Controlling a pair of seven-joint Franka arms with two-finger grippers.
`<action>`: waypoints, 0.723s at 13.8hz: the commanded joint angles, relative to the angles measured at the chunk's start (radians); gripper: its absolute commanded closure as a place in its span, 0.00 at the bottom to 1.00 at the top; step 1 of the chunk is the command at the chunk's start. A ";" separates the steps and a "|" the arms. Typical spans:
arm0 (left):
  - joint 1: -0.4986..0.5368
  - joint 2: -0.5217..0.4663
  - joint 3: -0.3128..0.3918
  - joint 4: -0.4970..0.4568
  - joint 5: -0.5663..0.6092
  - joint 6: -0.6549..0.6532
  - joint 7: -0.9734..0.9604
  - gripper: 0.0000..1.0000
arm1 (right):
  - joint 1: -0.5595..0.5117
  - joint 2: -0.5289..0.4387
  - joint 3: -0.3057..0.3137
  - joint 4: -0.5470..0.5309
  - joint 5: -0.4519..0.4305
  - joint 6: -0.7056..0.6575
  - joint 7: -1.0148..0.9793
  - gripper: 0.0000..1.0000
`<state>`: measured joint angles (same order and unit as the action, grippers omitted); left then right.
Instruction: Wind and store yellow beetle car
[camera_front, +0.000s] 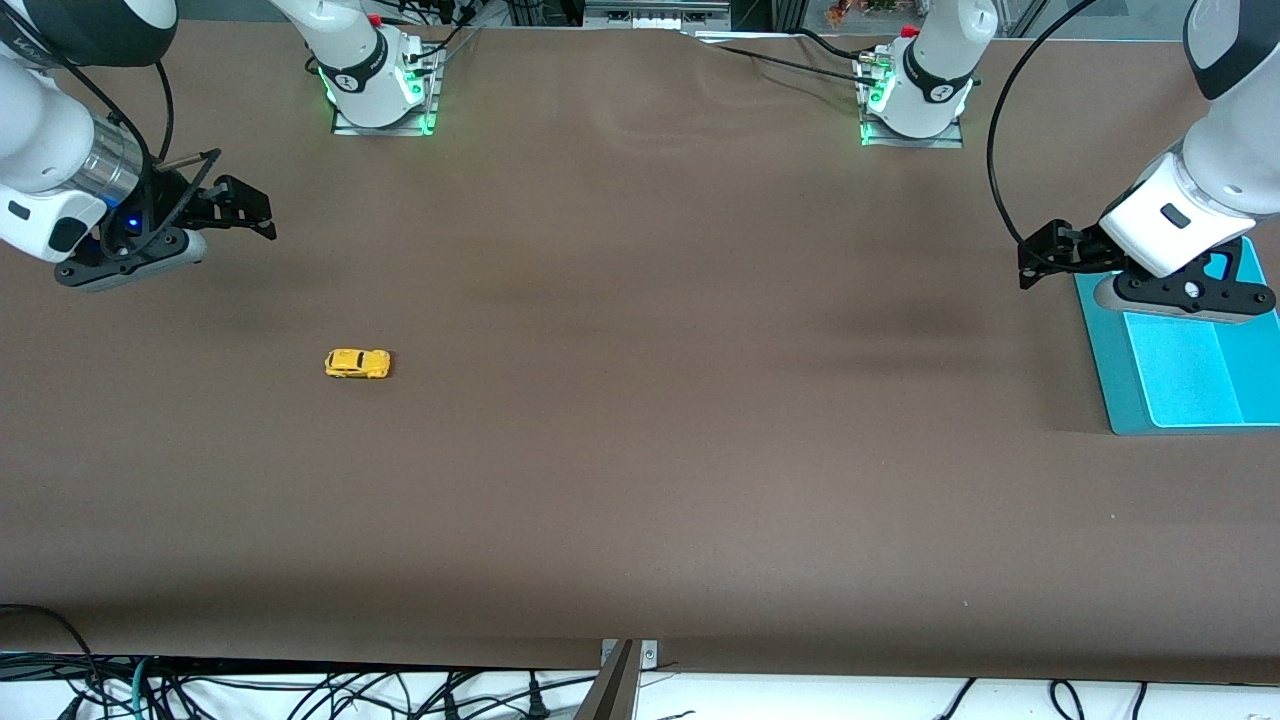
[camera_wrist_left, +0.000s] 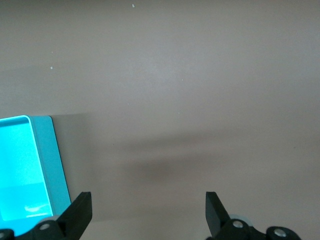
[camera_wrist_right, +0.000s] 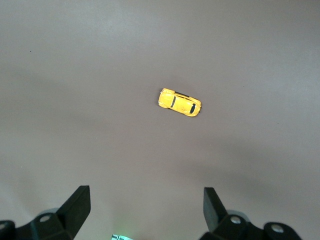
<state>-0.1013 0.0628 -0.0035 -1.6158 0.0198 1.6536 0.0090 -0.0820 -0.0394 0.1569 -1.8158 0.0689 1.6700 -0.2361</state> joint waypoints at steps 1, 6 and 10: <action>-0.005 -0.006 0.007 0.013 -0.012 -0.018 0.020 0.00 | -0.007 -0.004 0.001 0.004 -0.014 -0.012 -0.006 0.00; -0.005 -0.006 0.007 0.013 -0.012 -0.018 0.020 0.00 | -0.007 -0.004 -0.014 0.004 -0.032 -0.010 -0.005 0.00; -0.005 -0.006 0.007 0.013 -0.012 -0.018 0.020 0.00 | -0.004 -0.002 -0.017 0.006 -0.043 -0.010 0.001 0.00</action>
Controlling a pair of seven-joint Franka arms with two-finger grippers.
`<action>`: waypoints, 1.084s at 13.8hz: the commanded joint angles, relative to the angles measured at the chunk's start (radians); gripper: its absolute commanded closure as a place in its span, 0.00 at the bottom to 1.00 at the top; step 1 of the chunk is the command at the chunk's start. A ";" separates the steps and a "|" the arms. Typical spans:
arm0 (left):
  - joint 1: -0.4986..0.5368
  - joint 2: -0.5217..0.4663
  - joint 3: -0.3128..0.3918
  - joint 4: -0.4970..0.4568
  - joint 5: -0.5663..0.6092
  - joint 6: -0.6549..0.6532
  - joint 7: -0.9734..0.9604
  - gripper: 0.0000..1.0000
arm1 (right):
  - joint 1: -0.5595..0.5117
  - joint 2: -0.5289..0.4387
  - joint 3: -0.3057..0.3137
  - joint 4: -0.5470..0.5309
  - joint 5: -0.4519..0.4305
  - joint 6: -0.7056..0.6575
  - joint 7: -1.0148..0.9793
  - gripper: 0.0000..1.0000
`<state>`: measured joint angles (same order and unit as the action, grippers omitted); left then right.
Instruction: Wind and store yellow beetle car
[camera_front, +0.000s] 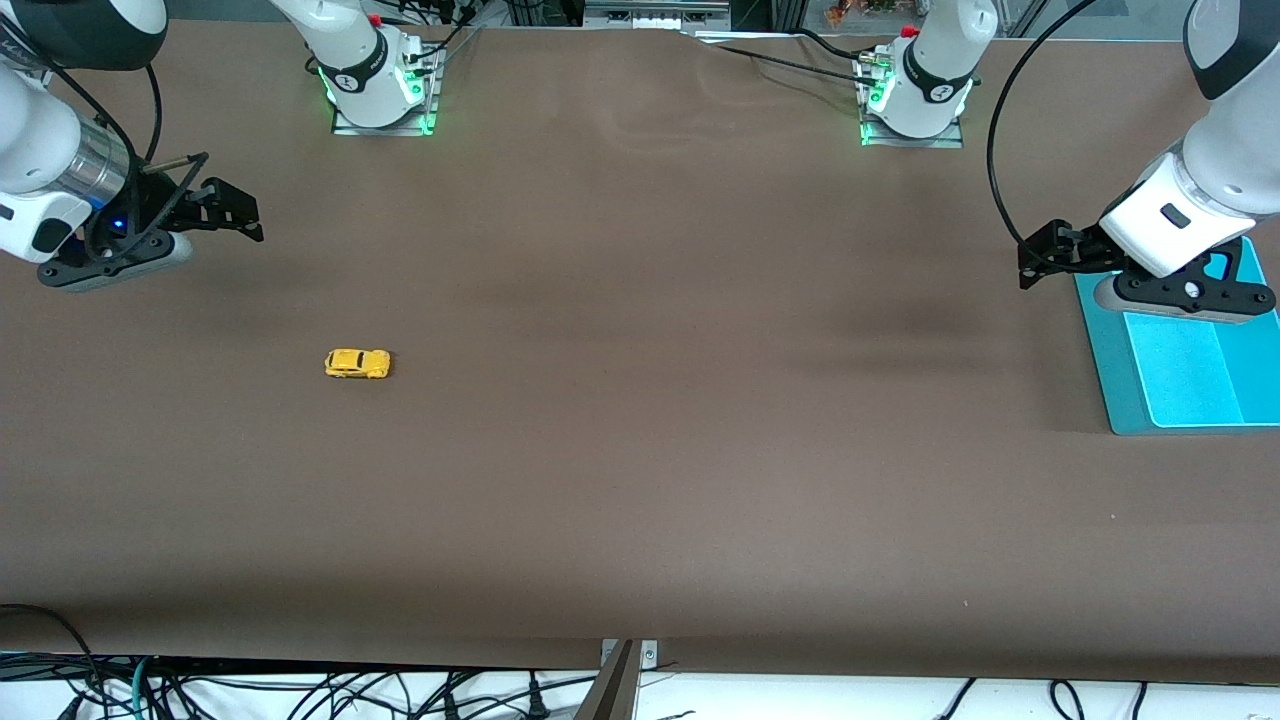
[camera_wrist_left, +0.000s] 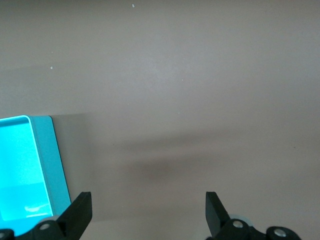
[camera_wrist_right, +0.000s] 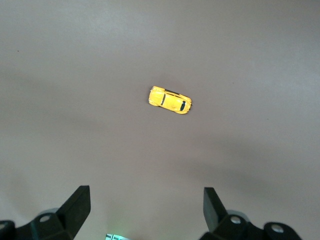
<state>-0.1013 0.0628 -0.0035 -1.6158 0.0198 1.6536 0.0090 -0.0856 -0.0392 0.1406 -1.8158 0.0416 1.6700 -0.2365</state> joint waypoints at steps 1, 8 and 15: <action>-0.005 -0.006 0.007 0.013 -0.012 -0.018 0.020 0.00 | 0.001 -0.002 -0.001 0.004 -0.016 -0.009 0.005 0.00; -0.005 -0.006 0.007 0.013 -0.012 -0.018 0.020 0.00 | 0.012 -0.004 -0.016 0.007 -0.017 -0.009 0.008 0.00; -0.005 -0.006 0.007 0.013 -0.012 -0.018 0.019 0.00 | 0.012 0.002 -0.018 0.004 -0.017 -0.007 0.008 0.00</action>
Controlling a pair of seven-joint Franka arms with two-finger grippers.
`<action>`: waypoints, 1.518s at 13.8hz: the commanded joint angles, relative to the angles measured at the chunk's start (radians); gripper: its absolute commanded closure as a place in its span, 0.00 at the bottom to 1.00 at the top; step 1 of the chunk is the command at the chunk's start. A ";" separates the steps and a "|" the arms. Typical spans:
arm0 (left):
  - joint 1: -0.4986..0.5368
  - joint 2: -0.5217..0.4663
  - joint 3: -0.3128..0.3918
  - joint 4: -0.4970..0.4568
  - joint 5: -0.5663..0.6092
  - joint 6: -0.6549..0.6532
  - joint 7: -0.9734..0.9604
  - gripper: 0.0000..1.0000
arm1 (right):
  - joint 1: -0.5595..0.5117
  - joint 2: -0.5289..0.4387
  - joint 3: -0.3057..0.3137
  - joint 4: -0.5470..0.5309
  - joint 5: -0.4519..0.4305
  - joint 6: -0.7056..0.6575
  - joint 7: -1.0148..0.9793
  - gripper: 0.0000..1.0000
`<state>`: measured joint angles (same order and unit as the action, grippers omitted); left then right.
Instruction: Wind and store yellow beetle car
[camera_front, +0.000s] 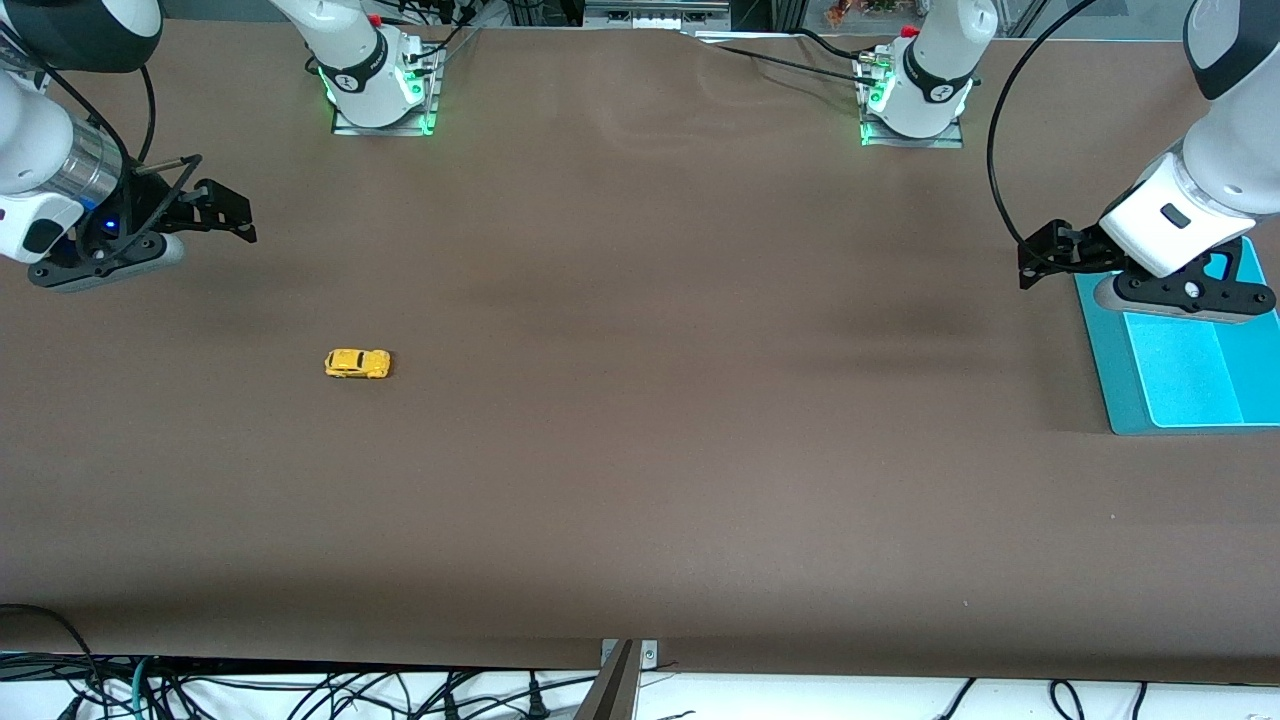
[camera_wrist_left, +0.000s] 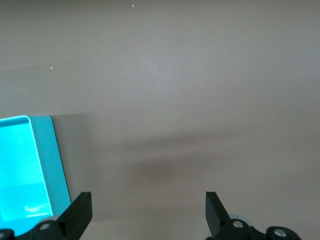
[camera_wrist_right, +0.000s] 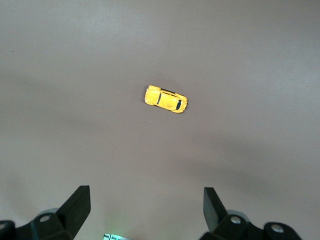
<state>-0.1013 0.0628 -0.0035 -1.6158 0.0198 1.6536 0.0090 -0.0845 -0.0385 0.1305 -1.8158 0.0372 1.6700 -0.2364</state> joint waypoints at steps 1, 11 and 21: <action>-0.005 -0.006 0.007 0.013 -0.012 -0.018 0.019 0.00 | 0.011 0.005 -0.008 0.003 -0.013 -0.006 0.008 0.00; -0.003 -0.006 0.007 0.011 -0.012 -0.020 0.014 0.00 | 0.012 0.046 -0.006 -0.276 -0.019 0.357 -0.095 0.00; -0.003 -0.006 0.007 0.013 -0.011 -0.020 0.016 0.00 | 0.014 0.238 -0.003 -0.464 -0.019 0.752 -0.850 0.00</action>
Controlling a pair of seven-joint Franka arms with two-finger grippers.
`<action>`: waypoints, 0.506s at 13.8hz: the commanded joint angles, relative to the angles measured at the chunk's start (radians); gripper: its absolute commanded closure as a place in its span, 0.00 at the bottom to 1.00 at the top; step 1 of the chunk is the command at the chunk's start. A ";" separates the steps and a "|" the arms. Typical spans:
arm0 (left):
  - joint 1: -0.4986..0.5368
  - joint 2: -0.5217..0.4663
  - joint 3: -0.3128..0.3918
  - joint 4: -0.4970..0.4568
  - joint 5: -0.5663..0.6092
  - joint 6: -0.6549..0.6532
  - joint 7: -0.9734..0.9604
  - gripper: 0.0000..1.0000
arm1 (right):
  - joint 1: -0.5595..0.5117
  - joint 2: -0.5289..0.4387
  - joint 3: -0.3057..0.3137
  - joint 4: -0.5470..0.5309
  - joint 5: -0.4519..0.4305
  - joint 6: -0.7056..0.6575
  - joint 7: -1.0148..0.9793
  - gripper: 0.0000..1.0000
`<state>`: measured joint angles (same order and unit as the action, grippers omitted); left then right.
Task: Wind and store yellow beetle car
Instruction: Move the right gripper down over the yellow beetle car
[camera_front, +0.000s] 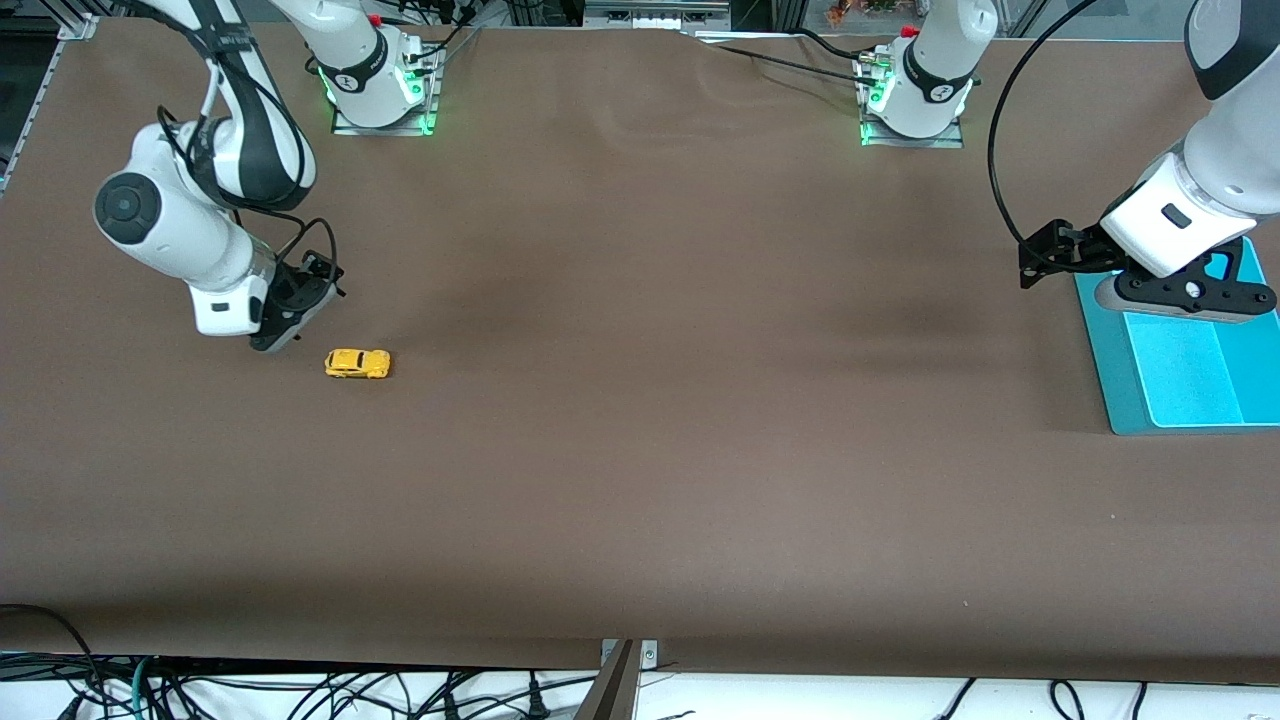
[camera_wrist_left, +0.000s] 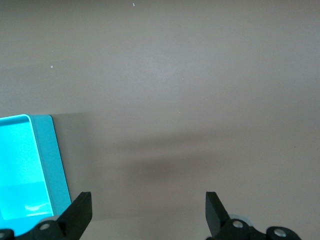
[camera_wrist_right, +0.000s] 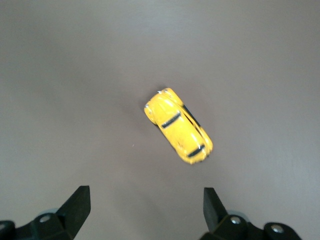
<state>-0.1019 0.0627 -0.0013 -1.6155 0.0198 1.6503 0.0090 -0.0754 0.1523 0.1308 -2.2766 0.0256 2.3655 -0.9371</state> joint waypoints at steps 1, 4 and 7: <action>-0.002 -0.006 0.004 0.011 -0.011 -0.017 0.014 0.00 | 0.005 0.076 -0.003 -0.003 -0.007 0.102 -0.232 0.00; -0.004 -0.006 0.004 0.011 -0.011 -0.017 0.014 0.00 | 0.005 0.145 0.001 -0.001 -0.013 0.220 -0.447 0.00; -0.004 -0.006 0.004 0.011 -0.011 -0.017 0.013 0.00 | 0.005 0.190 0.010 0.005 -0.015 0.303 -0.610 0.00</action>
<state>-0.1019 0.0626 -0.0014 -1.6155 0.0198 1.6501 0.0090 -0.0733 0.3251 0.1333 -2.2766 0.0229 2.6280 -1.4611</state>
